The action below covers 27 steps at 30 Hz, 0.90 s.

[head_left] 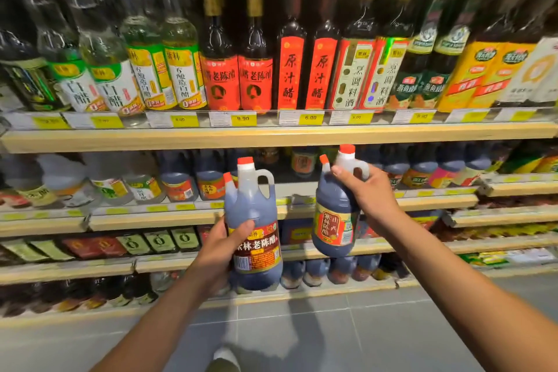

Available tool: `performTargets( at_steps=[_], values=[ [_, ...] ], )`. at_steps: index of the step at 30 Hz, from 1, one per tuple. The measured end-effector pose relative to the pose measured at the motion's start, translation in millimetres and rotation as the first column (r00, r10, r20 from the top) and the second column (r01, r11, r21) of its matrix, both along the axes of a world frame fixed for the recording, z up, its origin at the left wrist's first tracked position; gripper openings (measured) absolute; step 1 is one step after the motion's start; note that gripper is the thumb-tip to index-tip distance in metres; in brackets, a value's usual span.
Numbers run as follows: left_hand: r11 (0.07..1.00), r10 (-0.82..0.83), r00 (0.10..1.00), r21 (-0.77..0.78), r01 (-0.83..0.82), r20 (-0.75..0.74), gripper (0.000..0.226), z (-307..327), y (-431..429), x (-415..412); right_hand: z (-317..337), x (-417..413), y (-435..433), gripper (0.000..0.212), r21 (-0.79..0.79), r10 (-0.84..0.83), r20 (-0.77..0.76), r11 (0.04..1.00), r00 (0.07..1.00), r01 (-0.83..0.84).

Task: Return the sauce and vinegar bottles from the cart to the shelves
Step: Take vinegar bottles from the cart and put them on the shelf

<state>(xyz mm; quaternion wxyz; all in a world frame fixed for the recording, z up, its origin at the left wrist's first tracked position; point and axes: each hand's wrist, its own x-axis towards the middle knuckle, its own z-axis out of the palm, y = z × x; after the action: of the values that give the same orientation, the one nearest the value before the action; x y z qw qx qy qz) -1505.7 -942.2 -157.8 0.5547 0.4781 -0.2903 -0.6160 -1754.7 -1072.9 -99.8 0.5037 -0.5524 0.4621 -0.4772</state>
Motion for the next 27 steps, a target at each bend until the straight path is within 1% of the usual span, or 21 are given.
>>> performTargets(
  at_steps=[2, 5, 9, 12, 14, 16, 18, 22, 24, 27],
  values=[
    [0.999, 0.035, 0.999, -0.007, -0.035, 0.002, 0.090, -3.4, 0.0, 7.1, -1.8, 11.1, -10.9, 0.008, -0.045, 0.040, -0.045, 0.998, 0.998, -0.042],
    [0.998, 0.066, 0.998, -0.021, -0.067, -0.014, 0.096, -8.3, -1.3, 15.9, -7.0, 26.7, -26.5, 0.006, -0.120, 0.099, -0.127, 0.986, 0.987, -0.114],
    [0.994, 0.097, 0.994, -0.037, -0.098, -0.041, 0.101, -16.7, -2.2, 25.4, -19.9, 45.9, -42.4, 0.019, -0.263, 0.185, -0.319, 0.925, 0.930, -0.274],
    [0.992, 0.120, 0.992, -0.041, -0.122, -0.033, 0.098, -24.3, -2.0, 33.0, -27.1, 50.9, -55.1, 0.022, -0.326, 0.173, -0.413, 0.888, 0.894, -0.323],
    [0.990, 0.139, 0.990, -0.032, -0.139, -0.025, 0.092, -30.2, -2.8, 38.3, -31.7, 50.8, -63.7, 0.024, -0.372, 0.131, -0.492, 0.862, 0.860, -0.345],
    [0.989, 0.144, 0.989, -0.033, -0.145, -0.015, 0.092, -36.2, -4.8, 42.5, -38.8, 49.2, -71.3, 0.029, -0.416, 0.086, -0.563, 0.830, 0.822, -0.372],
    [0.988, 0.150, 0.989, -0.035, -0.151, -0.013, 0.085, -41.0, -6.7, 45.1, -49.5, 46.3, -79.2, 0.031, -0.436, 0.073, -0.573, 0.817, 0.817, -0.379],
    [0.986, 0.165, 0.986, -0.014, -0.165, 0.003, 0.060, -48.5, -10.3, 49.1, -67.8, 42.0, -96.1, 0.034, -0.476, 0.002, -0.545, 0.823, 0.838, -0.311],
    [0.985, 0.170, 0.985, -0.012, -0.170, 0.016, 0.064, -51.1, -12.6, 50.7, -74.4, 37.8, -104.6, 0.034, -0.470, -0.053, -0.575, 0.838, 0.816, -0.276],
    [0.984, 0.176, 0.983, -0.027, -0.175, 0.043, 0.081, -52.8, -16.7, 53.4, -82.6, 29.8, -116.3, 0.032, -0.438, -0.073, -0.598, 0.864, 0.798, -0.249]
  ],
)
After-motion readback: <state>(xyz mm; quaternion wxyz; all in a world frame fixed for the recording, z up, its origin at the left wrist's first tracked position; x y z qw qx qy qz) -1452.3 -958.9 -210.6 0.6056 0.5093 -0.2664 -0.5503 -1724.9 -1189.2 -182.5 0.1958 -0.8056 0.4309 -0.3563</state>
